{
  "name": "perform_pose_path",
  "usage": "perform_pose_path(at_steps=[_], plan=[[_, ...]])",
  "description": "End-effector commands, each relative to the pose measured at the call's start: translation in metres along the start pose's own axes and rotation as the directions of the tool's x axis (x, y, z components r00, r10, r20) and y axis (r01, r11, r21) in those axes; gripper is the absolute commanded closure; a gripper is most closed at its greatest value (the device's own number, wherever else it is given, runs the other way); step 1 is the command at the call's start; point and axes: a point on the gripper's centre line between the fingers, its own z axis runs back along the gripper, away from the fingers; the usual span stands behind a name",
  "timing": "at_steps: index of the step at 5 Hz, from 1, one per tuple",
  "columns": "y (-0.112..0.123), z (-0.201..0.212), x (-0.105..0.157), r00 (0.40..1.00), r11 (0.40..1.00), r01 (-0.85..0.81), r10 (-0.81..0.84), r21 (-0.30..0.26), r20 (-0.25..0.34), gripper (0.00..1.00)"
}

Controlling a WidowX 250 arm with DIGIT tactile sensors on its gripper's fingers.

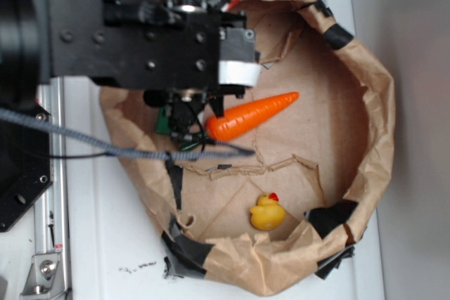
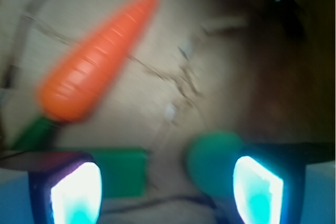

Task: Grab the green ball.

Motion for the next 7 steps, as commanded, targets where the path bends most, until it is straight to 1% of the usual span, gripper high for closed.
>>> perform_pose_path(at_steps=[1,2,3,4,5,6,7], plan=[[0.005,0.010,0.008,0.999,1.000,-0.017,0.016,0.025,0.035,0.00],[0.005,0.010,0.008,0.999,1.000,-0.017,0.016,0.025,0.035,0.00],[0.018,-0.007,0.008,0.999,0.999,-0.004,0.002,0.033,0.047,0.00],[0.025,-0.015,0.008,0.998,1.000,0.014,-0.016,0.022,0.068,0.00],[0.021,-0.020,0.014,0.982,0.992,0.126,-0.124,-0.008,0.140,0.00],[0.004,-0.009,0.015,0.964,0.975,0.211,-0.196,-0.064,0.182,0.00],[-0.006,0.012,0.017,0.951,0.966,0.241,-0.216,-0.091,0.222,0.00]])
